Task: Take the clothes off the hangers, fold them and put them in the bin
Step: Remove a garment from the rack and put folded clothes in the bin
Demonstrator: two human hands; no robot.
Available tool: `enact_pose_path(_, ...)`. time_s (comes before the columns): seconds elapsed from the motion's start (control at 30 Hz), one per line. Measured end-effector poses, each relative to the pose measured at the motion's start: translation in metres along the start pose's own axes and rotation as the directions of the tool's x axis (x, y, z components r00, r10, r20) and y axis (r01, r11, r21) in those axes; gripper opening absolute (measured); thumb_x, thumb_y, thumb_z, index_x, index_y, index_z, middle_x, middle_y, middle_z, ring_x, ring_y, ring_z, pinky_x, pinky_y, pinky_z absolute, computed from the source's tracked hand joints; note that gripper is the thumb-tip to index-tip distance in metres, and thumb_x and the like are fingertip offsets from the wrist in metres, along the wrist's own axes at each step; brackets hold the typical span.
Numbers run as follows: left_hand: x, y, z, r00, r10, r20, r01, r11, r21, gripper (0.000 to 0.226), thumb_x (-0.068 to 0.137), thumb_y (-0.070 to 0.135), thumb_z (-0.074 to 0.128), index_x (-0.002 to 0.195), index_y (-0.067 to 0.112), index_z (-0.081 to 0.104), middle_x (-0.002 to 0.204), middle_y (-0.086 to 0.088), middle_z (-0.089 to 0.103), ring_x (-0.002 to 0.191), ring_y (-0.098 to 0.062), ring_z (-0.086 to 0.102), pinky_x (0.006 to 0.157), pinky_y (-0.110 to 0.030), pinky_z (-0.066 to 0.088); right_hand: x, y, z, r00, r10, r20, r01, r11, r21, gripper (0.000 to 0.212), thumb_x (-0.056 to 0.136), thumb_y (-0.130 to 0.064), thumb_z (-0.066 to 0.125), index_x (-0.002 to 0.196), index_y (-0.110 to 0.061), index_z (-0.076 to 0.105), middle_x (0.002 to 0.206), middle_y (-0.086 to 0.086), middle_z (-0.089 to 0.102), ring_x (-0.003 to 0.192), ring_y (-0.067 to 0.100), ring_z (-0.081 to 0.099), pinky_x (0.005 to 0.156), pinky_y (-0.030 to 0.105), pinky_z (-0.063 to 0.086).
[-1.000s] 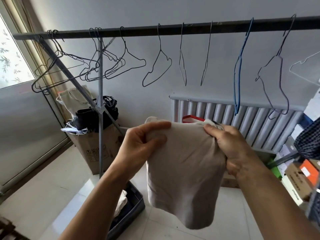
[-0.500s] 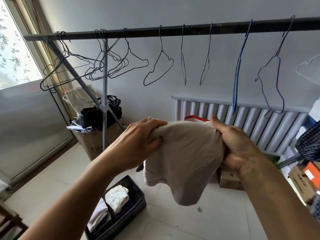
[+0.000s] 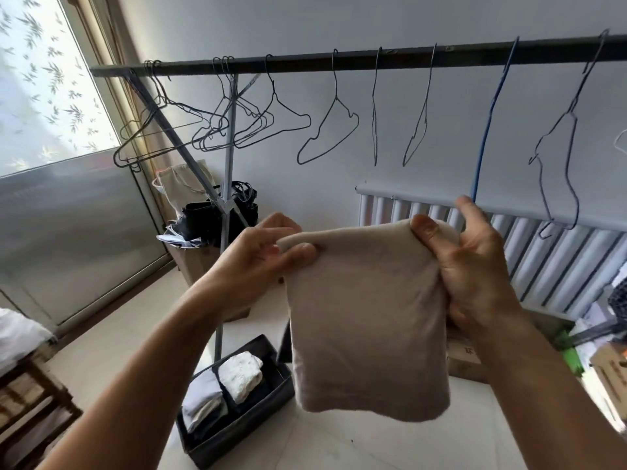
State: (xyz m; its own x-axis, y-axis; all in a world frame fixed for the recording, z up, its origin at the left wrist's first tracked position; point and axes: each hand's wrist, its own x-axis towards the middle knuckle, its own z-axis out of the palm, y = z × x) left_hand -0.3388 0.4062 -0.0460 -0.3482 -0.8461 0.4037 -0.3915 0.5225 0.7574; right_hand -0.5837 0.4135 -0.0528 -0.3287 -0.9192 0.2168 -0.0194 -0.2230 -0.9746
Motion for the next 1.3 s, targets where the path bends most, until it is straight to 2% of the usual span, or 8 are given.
enact_pose_path(0.3, -0.036, -0.030, 0.020, 0.880, -0.475, -0.002, 0.286, 0.532, -0.797, 0.043, 0.093, 0.034, 0.044, 0.079, 0.015, 0.081, 0.074, -0.006, 0.074, 0.061, -0.012, 0.070, 0.056, -0.024, 0.058, 0.023, 0.030, 0.050, 0.962, -0.271, -0.028, 0.240, 0.890, -0.388, 0.050, 0.093, -0.039, 0.057, 0.131, -0.007, 0.053, 0.130, 0.010, 0.057, 0.105, 0.007, 0.046, 0.075, 0.001, 0.032)
enact_pose_path(0.43, -0.041, -0.058, 0.006, 0.807, -0.590, -0.031, 0.323, 0.485, -0.813, 0.047, 0.097, 0.039, 0.044, 0.075, 0.017, 0.081, 0.073, -0.008, 0.074, 0.061, -0.014, 0.070, 0.058, -0.027, 0.058, 0.035, 0.053, 0.093, 0.963, -0.262, 0.062, 0.263, 0.864, -0.429, 0.045, 0.092, -0.044, 0.057, 0.117, -0.007, 0.058, 0.109, 0.010, 0.067, 0.092, 0.021, 0.063, 0.077, 0.025, 0.044)
enact_pose_path(0.53, -0.042, -0.086, -0.017, 0.717, -0.694, -0.063, 0.360, 0.447, -0.819, 0.048, 0.098, 0.040, 0.046, 0.075, 0.013, 0.078, 0.070, -0.007, 0.073, 0.058, -0.015, 0.069, 0.052, -0.026, 0.057, 0.033, 0.072, 0.130, 0.976, 0.023, 0.218, 0.052, 0.942, -0.332, 0.067, 0.079, -0.058, 0.058, 0.128, -0.013, 0.051, 0.103, 0.006, 0.067, 0.081, 0.011, 0.062, 0.068, 0.026, 0.046)
enact_pose_path(0.7, -0.043, -0.145, -0.069, 0.618, -0.779, -0.108, 0.394, 0.426, -0.814, 0.038, 0.101, 0.039, 0.045, 0.083, 0.010, 0.064, 0.056, -0.003, 0.070, 0.047, -0.012, 0.067, 0.041, -0.022, 0.051, 0.011, 0.116, 0.182, 0.649, 0.448, 0.615, -0.613, 0.787, 0.073, 0.026, 0.080, -0.039, 0.061, 0.073, -0.022, 0.080, 0.079, 0.005, 0.076, 0.068, 0.016, 0.073, 0.053, 0.028, 0.058)
enact_pose_path(0.8, -0.049, -0.203, -0.108, 0.552, -0.829, -0.090, 0.428, 0.375, -0.823, 0.044, 0.097, 0.049, 0.049, 0.097, 0.010, 0.070, 0.072, -0.006, 0.076, 0.065, -0.018, 0.073, 0.059, -0.030, 0.058, 0.011, 0.149, 0.232, 0.518, 0.441, 0.733, -0.664, 0.747, 0.020, 0.065, 0.048, -0.032, 0.095, 0.100, 0.001, 0.072, 0.093, 0.019, 0.073, 0.080, 0.029, 0.073, 0.061, 0.033, 0.059)
enact_pose_path(0.93, -0.071, -0.274, -0.152, 0.562, -0.823, 0.083, 0.391, 0.176, -0.903, 0.079, 0.088, 0.074, 0.024, 0.120, 0.015, 0.066, 0.118, -0.013, 0.070, 0.105, -0.031, 0.068, 0.084, -0.043, 0.057, 0.023, 0.183, 0.314, 0.638, 0.439, 0.633, -0.588, 0.808, 0.032, 0.041, 0.078, -0.014, 0.069, 0.116, 0.000, 0.063, 0.097, 0.017, 0.073, 0.083, 0.029, 0.072, 0.063, 0.032, 0.058)
enact_pose_path(1.07, -0.088, -0.328, -0.167, 0.532, -0.845, -0.059, 0.507, 0.373, -0.777, 0.065, 0.073, 0.036, 0.082, 0.127, 0.009, 0.058, 0.115, -0.011, 0.072, 0.104, -0.028, 0.070, 0.087, -0.043, 0.058, 0.026, 0.222, 0.385, 0.619, 0.487, 0.616, -0.656, 0.752, 0.065, 0.044, 0.078, -0.017, 0.064, 0.121, -0.006, 0.062, 0.112, 0.019, 0.070, 0.101, 0.036, 0.069, 0.083, 0.046, 0.056)
enact_pose_path(1.3, -0.094, -0.429, -0.176, 0.370, -0.861, -0.349, 0.503, 0.501, -0.704, 0.042, 0.080, 0.019, 0.071, 0.119, 0.028, 0.057, 0.110, -0.007, 0.072, 0.100, -0.024, 0.070, 0.093, -0.049, 0.055, 0.042, 0.305, 0.464, 0.522, 0.624, 0.581, -0.681, 0.715, -0.156, 0.034, 0.081, 0.007, 0.064, 0.114, -0.001, 0.059, 0.091, 0.016, 0.075, 0.078, 0.029, 0.072, 0.065, 0.035, 0.061)
